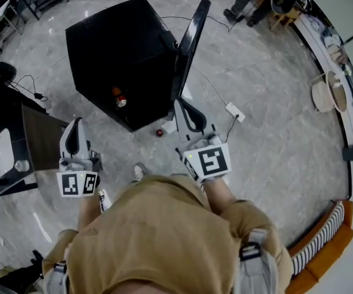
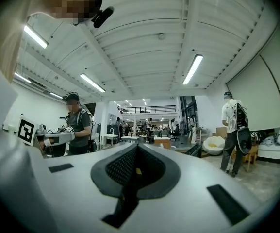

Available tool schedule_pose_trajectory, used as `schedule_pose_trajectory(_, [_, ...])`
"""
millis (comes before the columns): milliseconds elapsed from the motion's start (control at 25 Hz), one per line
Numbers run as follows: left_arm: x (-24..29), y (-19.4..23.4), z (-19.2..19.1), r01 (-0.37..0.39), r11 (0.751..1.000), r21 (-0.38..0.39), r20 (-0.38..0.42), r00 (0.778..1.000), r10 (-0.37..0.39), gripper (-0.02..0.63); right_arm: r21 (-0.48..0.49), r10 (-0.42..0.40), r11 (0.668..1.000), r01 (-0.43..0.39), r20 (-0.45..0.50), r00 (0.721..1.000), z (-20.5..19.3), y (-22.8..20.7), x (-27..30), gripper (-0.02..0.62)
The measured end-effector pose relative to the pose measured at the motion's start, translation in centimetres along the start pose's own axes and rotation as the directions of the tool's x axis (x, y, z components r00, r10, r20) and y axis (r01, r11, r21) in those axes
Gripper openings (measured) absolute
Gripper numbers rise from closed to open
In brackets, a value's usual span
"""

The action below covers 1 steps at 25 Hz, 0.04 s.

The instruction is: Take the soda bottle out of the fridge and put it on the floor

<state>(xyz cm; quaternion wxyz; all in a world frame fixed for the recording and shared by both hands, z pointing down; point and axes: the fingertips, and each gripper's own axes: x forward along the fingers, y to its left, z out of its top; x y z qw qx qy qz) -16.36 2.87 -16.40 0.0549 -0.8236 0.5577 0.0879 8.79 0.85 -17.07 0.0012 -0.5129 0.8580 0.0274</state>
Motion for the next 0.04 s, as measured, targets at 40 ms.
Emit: schedule_pose_trajectory(40, [0.25, 0.13, -0.01, 0.002, 1.0, 0.0, 0.0, 1.0, -0.002, 0.002, 0.003, 0.001, 1.0, -0.001, -0.003, 1.0, -0.15, 0.02, 0.15, 0.002])
